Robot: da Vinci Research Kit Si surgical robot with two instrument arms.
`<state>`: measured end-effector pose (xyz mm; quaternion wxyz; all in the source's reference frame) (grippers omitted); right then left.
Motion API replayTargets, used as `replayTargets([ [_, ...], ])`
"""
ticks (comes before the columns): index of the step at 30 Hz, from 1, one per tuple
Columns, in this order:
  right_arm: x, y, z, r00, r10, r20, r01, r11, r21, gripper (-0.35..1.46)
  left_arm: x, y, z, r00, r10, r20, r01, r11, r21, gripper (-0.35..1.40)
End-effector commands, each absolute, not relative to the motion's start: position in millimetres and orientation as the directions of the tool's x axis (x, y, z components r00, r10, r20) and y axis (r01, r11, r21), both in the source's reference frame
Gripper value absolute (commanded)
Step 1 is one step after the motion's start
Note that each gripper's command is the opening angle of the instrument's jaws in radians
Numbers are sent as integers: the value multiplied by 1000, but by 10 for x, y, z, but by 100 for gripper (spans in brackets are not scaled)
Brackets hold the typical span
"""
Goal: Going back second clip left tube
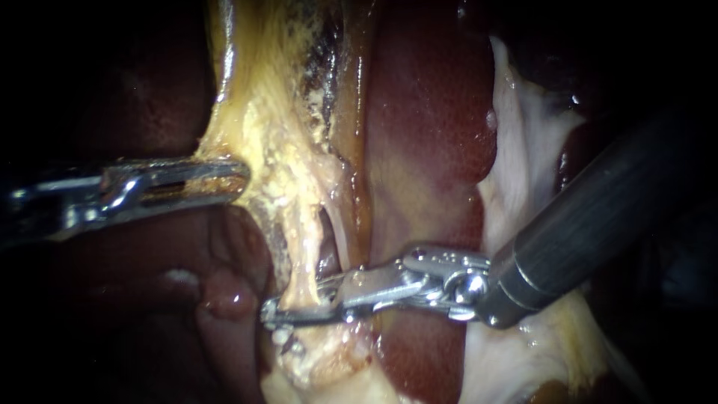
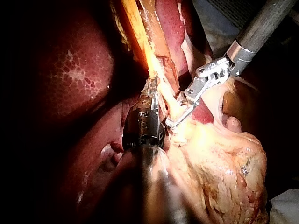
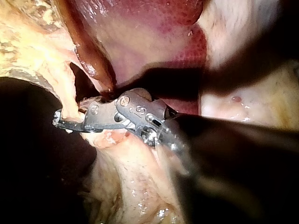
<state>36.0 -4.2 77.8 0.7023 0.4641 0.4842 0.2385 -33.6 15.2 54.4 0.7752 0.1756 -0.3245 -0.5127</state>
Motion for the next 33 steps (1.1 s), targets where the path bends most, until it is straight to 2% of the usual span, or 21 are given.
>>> replayTargets([
  [1, 360, -42, 778, 417, 785, -458, 115, 455, 883, -35, -336, 152, 544, 263, -909, 323, 681, 412, 605, -35],
  [7, 359, -42, 778, 417, 785, -458, 115, 455, 883, -35, -336, 152, 544, 263, -909, 323, 681, 412, 606, -35],
  [8, 359, -42, 778, 417, 785, -458, 115, 454, 883, -27, -335, 152, 544, 263, -909, 323, 681, 413, 606, -35],
  [9, 359, -42, 778, 416, 779, -469, 121, 463, 878, 2, -335, 152, 544, 264, -909, 323, 681, 413, 606, -35],
  [11, 359, -41, 777, 401, 773, -491, 107, 493, 864, 33, -335, 152, 544, 264, -909, 323, 680, 413, 606, -35],
  [12, 359, -40, 776, 395, 767, -507, 98, 513, 853, 44, -335, 152, 544, 264, -909, 323, 680, 413, 606, -35],
  [14, 358, -36, 776, 369, 752, -546, 114, 546, 830, 51, -334, 152, 544, 264, -909, 323, 680, 413, 606, -35],
  [18, 351, -27, 778, 333, 726, -602, 130, 597, 791, 57, -334, 152, 544, 264, -909, 323, 680, 413, 606, -35],
  [26, 325, -14, 779, 311, 699, -644, 125, 642, 757, 60, -332, 152, 545, 265, -909, 323, 679, 414, 606, -35],
  [33, 285, 4, 756, 281, 669, -688, 118, 688, 716, 60, -331, 152, 545, 264, -908, 324, 681, 414, 604, -35],
])
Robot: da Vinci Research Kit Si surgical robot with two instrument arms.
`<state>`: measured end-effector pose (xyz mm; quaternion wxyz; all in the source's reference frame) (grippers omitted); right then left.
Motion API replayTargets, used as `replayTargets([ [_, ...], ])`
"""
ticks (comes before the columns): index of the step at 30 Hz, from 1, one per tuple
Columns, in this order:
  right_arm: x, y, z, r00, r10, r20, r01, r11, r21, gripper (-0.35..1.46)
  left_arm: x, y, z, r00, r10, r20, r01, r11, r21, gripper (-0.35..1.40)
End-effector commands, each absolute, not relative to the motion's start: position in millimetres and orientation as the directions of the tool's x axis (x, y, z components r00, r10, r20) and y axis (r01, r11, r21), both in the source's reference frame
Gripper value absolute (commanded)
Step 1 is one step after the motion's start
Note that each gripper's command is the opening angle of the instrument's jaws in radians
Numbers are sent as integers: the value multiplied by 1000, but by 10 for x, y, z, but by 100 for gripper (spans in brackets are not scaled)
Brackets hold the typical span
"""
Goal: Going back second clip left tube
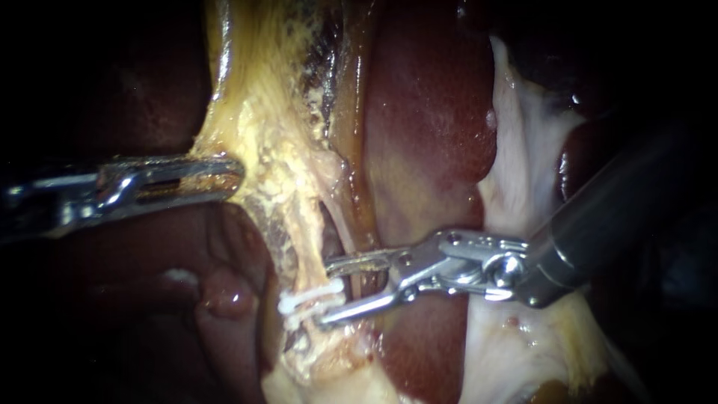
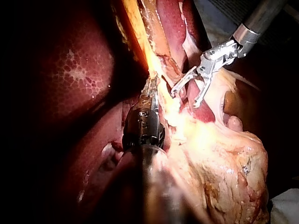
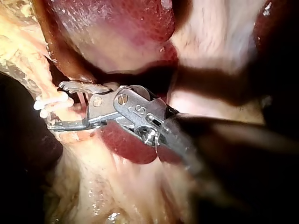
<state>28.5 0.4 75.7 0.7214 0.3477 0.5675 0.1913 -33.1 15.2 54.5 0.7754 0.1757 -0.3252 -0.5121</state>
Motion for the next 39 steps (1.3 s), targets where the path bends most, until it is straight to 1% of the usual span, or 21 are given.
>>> replayTargets([
  [1, 278, 8, 750, 277, 666, -693, 116, 692, 712, 60, -331, 152, 545, 264, -908, 324, 681, 414, 604, -35],
  [4, 255, 25, 726, 244, 658, -712, 111, 710, 695, 60, -331, 152, 545, 264, -908, 324, 681, 414, 604, -35],
  [11, 213, 62, 665, 170, 589, -790, 106, 786, 609, 60, -333, 151, 548, 263, -908, 326, 682, 414, 603, -35],
  [15, 206, 67, 648, 162, 564, -810, 114, 805, 583, 60, -336, 147, 553, 262, -907, 328, 684, 415, 600, -35],
  [19, 207, 64, 647, 161, 553, -818, 117, 812, 572, 60, -340, 143, 567, 259, -905, 337, 687, 418, 595, -35],
  [29, 208, 60, 654, 161, 550, -820, 116, 814, 569, 60, -363, 133, 635, 293, -908, 298, 684, 417, 598, -35],
  [35, 209, 60, 654, 161, 550, -820, 119, 814, 569, 60, -379, 132, 647, 303, -908, 288, 679, 418, 603, -35],
  [39, 209, 60, 653, 161, 550, -820, 119, 814, 569, 60, -383, 131, 648, 304, -908, 287, 677, 418, 606, -35],
])
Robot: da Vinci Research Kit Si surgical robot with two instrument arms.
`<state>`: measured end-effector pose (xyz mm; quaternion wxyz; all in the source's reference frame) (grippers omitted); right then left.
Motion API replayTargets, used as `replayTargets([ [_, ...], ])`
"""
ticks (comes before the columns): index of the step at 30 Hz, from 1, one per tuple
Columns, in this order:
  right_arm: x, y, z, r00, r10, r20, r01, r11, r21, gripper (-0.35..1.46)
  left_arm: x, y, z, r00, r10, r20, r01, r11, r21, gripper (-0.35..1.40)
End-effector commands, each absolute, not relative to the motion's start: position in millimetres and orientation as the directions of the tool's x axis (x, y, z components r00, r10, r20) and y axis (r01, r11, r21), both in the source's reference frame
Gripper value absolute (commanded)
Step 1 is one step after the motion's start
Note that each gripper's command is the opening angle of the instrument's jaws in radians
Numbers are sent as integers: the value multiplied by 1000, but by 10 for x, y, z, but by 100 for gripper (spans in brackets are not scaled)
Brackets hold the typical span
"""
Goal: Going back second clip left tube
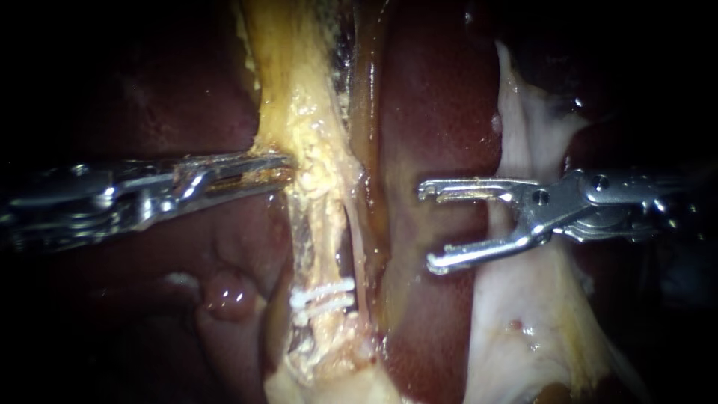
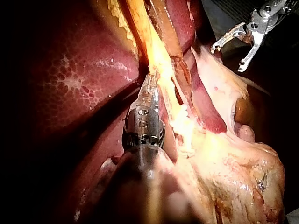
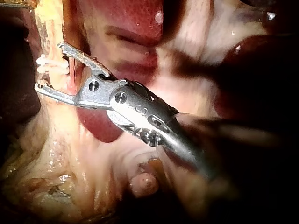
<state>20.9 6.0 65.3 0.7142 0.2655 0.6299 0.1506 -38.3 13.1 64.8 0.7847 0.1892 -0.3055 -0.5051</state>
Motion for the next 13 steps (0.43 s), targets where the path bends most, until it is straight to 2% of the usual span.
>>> replayTargets([
  [1, 209, 60, 653, 161, 550, -820, 119, 814, 569, 60, -383, 131, 648, 304, -908, 287, 677, 418, 606, -35],
  [13, 210, 60, 653, 161, 550, -820, 122, 813, 569, 60, -383, 131, 648, 306, -908, 285, 677, 418, 605, -35],
])
